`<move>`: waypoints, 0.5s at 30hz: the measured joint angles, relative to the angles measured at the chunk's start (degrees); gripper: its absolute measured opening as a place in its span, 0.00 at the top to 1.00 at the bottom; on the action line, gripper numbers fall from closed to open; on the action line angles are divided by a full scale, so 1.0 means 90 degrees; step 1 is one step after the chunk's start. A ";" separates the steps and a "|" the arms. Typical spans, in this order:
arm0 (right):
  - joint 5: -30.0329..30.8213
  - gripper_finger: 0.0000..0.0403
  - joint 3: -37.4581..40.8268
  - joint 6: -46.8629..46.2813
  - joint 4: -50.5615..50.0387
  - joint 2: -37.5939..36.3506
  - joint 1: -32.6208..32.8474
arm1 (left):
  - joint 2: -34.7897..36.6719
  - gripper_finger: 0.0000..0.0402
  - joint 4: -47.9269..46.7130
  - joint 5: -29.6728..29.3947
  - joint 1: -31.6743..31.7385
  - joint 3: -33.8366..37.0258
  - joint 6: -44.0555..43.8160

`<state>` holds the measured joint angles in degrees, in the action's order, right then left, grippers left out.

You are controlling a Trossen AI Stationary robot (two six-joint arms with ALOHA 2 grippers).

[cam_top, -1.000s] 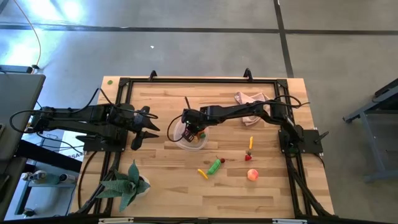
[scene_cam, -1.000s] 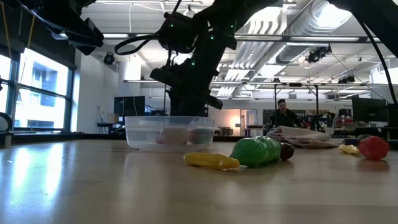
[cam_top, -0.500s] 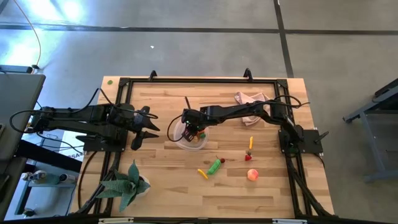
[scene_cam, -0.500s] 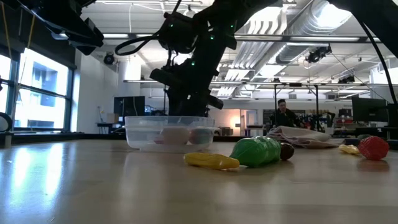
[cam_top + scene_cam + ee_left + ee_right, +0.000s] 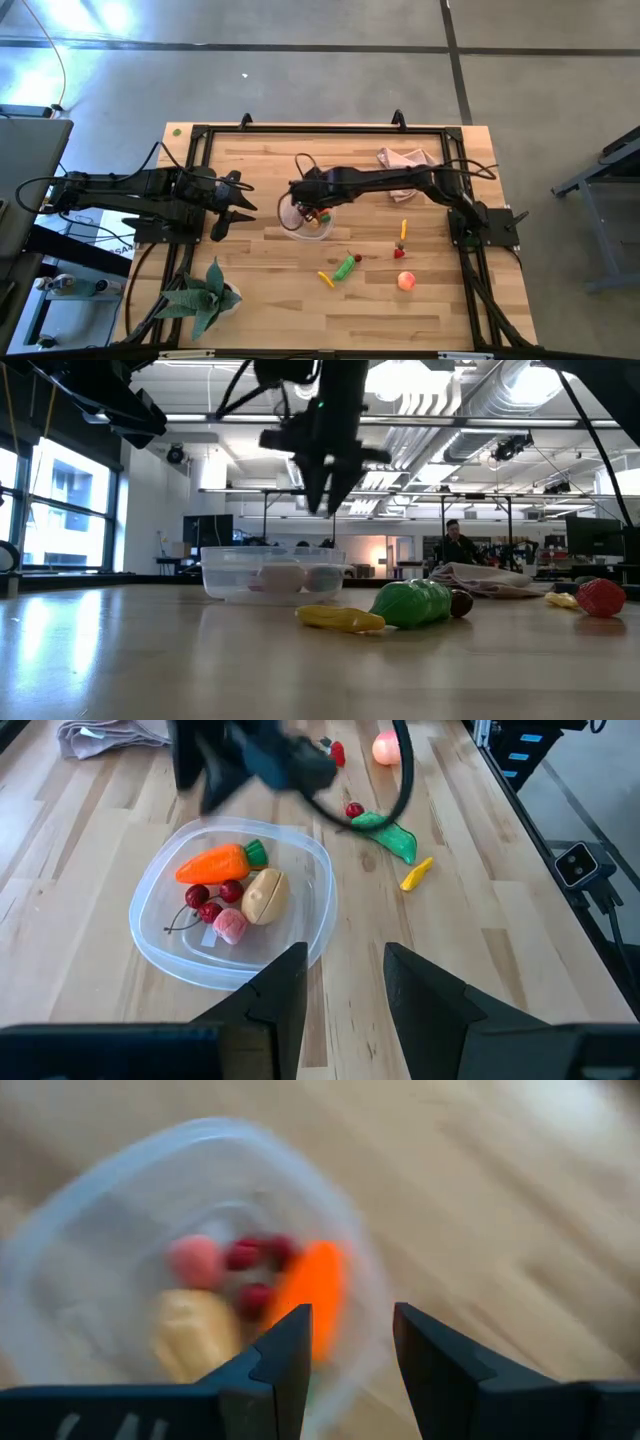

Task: Pick and placing Produce into tupperware
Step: Put the top corn into the transparent bin

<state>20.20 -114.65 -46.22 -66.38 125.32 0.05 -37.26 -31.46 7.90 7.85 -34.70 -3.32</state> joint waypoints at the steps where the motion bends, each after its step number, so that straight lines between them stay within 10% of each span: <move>1: 0.0284 0.67 -0.0163 -0.0330 -0.0421 0.0000 0.0080 | 0.0000 0.70 0.0000 -0.0002 -0.0001 0.0000 0.0000; 6: 0.0786 0.67 -0.0694 -0.2180 -0.2612 -0.0005 0.0437 | 0.0000 0.70 0.0000 -0.0001 -0.0001 0.0000 0.0000; 15: 0.0657 0.67 -0.0110 -0.2842 -0.2528 -0.0613 0.0731 | 0.0000 0.70 0.0003 -0.0001 0.0000 -0.0002 0.0000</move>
<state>26.12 -115.64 -71.80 -89.14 119.80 6.63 -37.26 -31.44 7.89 7.86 -34.72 -3.31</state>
